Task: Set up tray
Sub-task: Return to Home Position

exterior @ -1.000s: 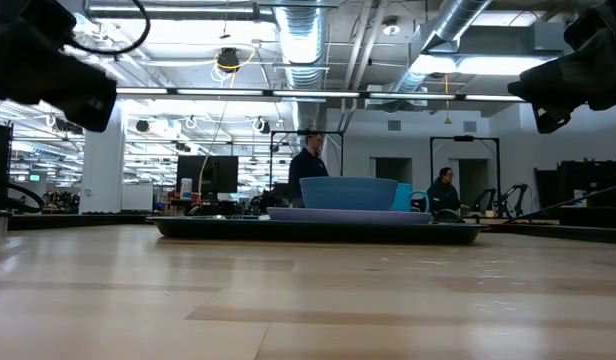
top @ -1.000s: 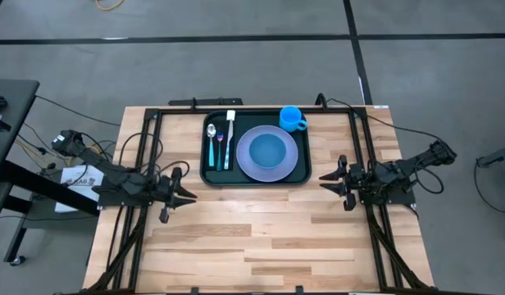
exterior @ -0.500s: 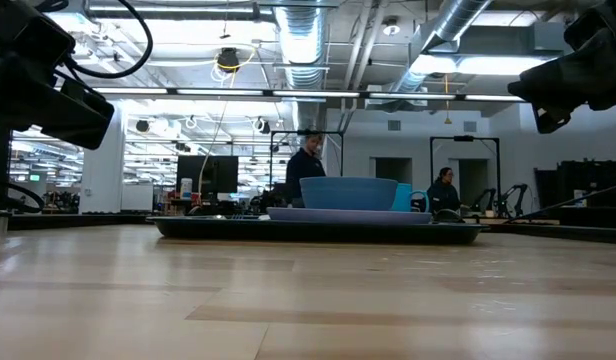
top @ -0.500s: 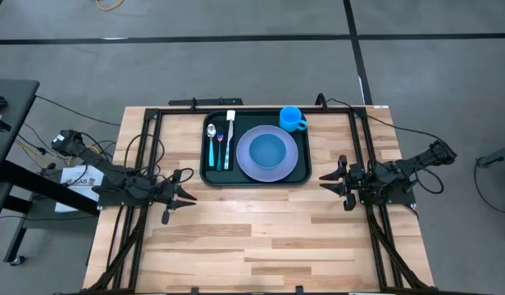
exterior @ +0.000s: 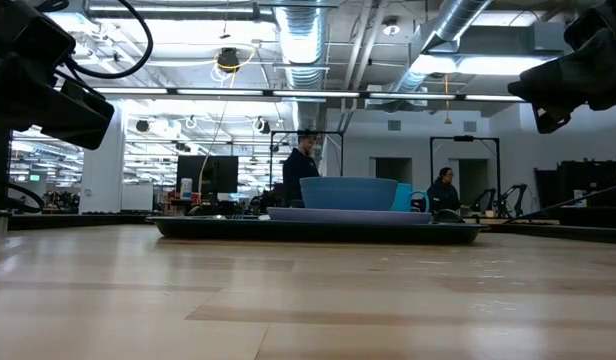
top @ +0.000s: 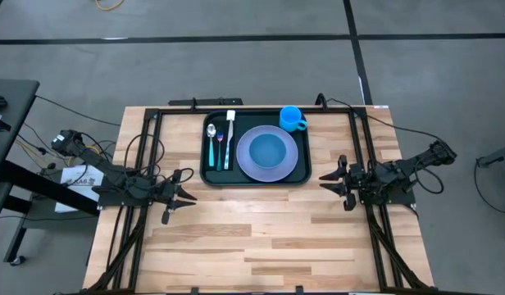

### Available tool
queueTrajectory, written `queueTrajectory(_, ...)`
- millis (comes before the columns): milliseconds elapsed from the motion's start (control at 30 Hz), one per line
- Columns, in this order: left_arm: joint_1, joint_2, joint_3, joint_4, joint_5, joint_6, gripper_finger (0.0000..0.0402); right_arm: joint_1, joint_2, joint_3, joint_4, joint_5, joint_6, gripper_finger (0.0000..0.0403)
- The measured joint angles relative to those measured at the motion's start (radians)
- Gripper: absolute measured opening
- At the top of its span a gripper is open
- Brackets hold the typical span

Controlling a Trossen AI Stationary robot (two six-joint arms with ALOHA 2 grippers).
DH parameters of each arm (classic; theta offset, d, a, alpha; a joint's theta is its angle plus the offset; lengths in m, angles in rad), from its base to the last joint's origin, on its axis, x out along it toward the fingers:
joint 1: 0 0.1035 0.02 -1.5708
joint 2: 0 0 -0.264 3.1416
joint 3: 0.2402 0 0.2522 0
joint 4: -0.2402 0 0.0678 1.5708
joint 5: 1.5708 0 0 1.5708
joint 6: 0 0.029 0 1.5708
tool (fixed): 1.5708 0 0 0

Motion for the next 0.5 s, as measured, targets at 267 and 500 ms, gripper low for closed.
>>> queueTrajectory(267, 0.000, 0.000, 0.001, -0.004, 0.000, 0.000, 0.0052, 0.000, 0.000, 0.000, 0.000, 0.000, 0.000, 0.0100)
queueTrajectory(500, 0.000, 0.000, 0.002, -0.005, -0.001, 0.000, 0.0052, 0.000, 0.000, 0.000, 0.000, 0.000, 0.000, 0.0100)
